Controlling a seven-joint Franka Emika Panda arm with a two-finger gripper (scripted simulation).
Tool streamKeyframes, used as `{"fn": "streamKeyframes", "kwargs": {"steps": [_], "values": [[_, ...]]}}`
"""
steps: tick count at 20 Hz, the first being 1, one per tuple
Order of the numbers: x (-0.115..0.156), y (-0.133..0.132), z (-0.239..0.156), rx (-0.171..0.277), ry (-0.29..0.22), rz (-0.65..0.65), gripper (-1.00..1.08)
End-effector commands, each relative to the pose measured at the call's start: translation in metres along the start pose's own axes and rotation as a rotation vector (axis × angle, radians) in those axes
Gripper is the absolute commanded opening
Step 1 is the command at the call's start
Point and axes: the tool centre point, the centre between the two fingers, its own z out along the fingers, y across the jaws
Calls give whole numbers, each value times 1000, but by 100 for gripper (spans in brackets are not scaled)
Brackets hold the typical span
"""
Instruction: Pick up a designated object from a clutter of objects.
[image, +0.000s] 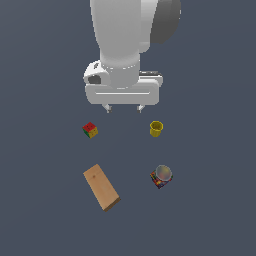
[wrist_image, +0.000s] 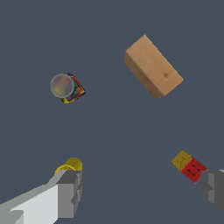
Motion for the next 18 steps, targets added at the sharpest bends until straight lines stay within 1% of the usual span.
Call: {"fn": "streamKeyframes", "kwargs": {"steps": [1,4,10,18], "values": [[0,0,0,0,0,0,100],[1,-5,-2,0,4,-13,100],[2,-32,-15,2,22,-71,100],[7,-29,-12,0,23,-84,100]]}}
